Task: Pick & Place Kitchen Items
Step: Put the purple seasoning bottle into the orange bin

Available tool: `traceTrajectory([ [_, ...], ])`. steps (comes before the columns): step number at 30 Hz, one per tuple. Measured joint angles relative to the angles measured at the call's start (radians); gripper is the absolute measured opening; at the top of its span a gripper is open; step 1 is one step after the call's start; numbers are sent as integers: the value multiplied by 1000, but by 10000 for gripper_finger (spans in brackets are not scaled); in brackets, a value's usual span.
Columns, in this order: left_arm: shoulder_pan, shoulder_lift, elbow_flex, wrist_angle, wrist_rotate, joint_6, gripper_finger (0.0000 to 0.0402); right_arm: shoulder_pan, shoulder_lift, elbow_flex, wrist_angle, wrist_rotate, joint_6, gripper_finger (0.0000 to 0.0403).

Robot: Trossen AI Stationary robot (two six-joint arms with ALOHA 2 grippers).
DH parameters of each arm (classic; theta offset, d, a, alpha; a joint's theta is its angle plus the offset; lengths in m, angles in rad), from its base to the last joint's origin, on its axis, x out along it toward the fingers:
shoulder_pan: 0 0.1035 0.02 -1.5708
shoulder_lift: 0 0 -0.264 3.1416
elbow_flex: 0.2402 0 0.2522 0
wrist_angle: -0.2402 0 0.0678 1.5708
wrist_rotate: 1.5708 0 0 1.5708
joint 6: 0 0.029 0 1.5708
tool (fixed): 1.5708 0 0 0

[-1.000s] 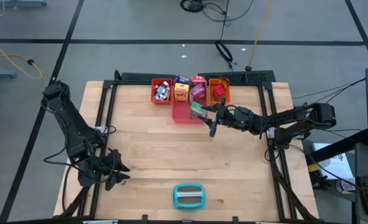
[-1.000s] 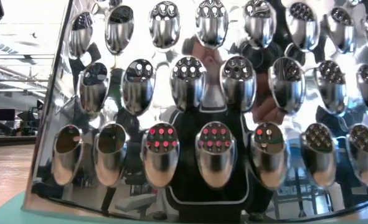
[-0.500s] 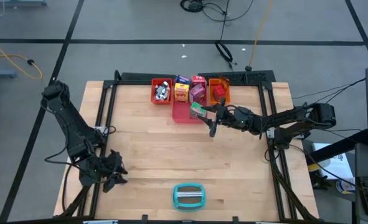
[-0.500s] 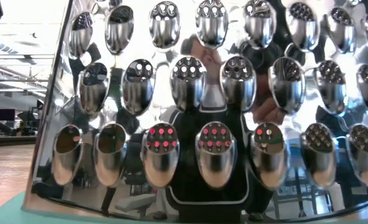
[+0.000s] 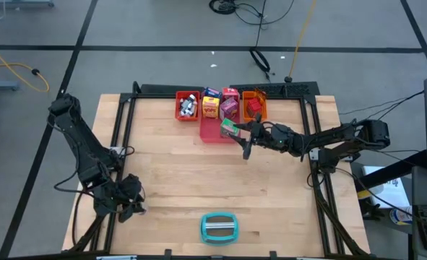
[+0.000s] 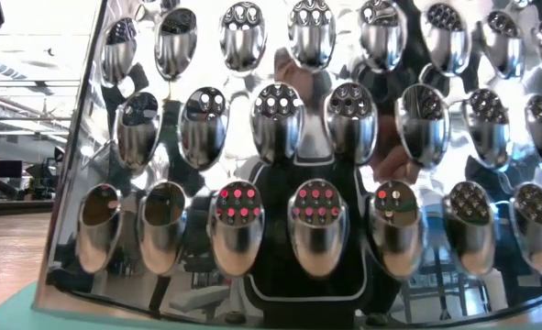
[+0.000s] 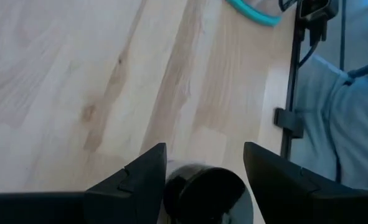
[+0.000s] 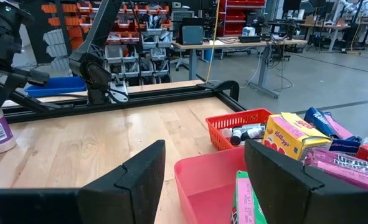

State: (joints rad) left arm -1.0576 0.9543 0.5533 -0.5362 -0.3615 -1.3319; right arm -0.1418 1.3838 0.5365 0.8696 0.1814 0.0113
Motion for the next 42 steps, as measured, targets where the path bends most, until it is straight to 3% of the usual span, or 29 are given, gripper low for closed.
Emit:
traceTrajectory([
  [10,-4,-1,0,17,109,-83,216,0,0,0,0,0,0,210],
  [30,-4,-47,0,18,148,-121,216,0,0,0,-2,0,1,210],
  [42,36,-74,0,8,212,-248,216,0,0,0,-7,0,0,210],
])
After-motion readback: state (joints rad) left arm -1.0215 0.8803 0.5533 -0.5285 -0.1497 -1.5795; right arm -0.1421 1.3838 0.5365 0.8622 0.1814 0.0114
